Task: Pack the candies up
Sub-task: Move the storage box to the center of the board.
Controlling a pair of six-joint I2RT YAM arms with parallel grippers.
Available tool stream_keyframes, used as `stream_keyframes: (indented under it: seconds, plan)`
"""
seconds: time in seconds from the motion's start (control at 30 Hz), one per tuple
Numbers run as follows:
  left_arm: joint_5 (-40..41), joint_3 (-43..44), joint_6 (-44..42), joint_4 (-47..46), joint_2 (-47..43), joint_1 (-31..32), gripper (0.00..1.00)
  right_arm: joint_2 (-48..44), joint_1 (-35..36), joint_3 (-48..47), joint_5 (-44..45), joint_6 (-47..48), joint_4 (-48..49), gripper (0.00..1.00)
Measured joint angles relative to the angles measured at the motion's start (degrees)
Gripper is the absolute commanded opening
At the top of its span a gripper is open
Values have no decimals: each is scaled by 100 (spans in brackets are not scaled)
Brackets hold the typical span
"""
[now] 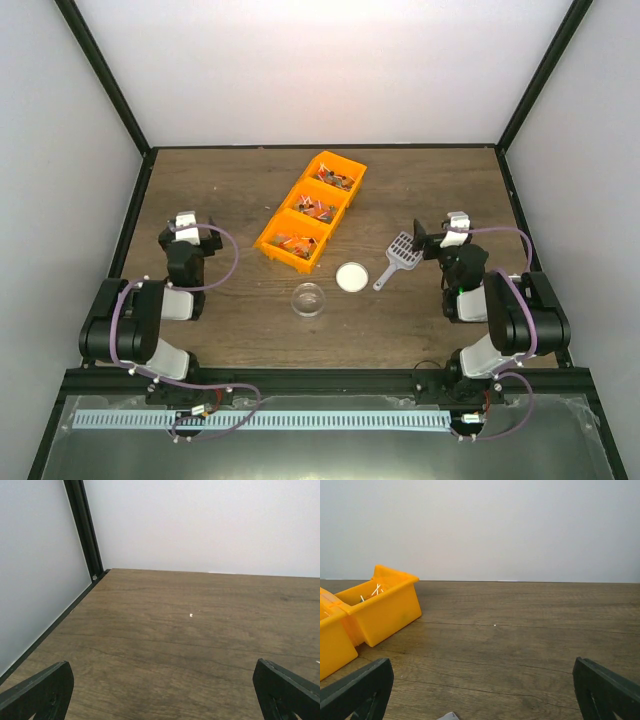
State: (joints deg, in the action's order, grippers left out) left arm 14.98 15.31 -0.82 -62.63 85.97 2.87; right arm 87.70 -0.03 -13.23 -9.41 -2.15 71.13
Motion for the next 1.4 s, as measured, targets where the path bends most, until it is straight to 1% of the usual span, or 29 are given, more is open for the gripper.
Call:
stream_keyframes:
  seconds: [0.17,0.23,0.33,0.4,0.47,0.57,0.67,0.73,0.8,0.87,0.93,1.07,1.13,1.2,1.27,1.3,1.37,1.4]
  plan:
    - [-157,0,-96,-96,-2,0,100,0,0,0,0,0,0,100]
    - [-195,79,-125,184,-94,13,100,0,0,0,0,0,0,100]
    - [-52,494,-90,1032,-501,90,100,0,0,0,2,0,0,100]
    - [92,1049,28,1803,-809,170,100,0,0,0,9,0,0,100]
    - [76,1878,90,2669,-955,249,100,-63,0,-2,85,-7,-98,100]
    - [-175,3174,125,3880,-940,393,100,-634,15,-297,326,-85,-1108,100]
    - [-564,4332,260,4975,-782,564,100,-1145,17,-1290,348,-313,-2465,100]
    - [-723,4824,374,5495,-634,680,100,-1346,20,-2092,273,-588,-3438,100]
    - [-831,5130,446,5947,-494,826,92,-1458,17,-2887,162,-1099,-4522,100]
    - [-962,5296,428,6378,-365,1021,83,-1506,17,-3482,-20,-1615,-5372,100]
    - [-1163,5429,256,6754,-153,1266,75,-1604,17,-3851,-317,-2140,-6107,100]
    - [-1735,5510,-101,7353,262,1491,68,-1676,-68,-4074,-901,-2789,-6977,100]
    - [-1941,5547,-258,7643,485,1495,67,-1626,-284,-3987,-1469,-3206,-7012,100]
    - [-2048,5560,-417,7877,667,1510,67,-1449,-706,-3679,-2190,-3864,-6787,100]
    - [-2103,5560,-570,8102,804,1545,68,-1036,-1134,-3254,-2955,-4435,-6446,100]
    - [-2133,5567,-651,8216,874,1574,68,-730,-1287,-3097,-3244,-4627,-6430,100]
    - [-2173,5624,-793,8411,1034,1606,67,-284,-1373,-2874,-3560,-4857,-6513,100]
    - [-2186,5657,-846,8480,1110,1622,66,-225,-1364,-2780,-3663,-4942,-6568,100]
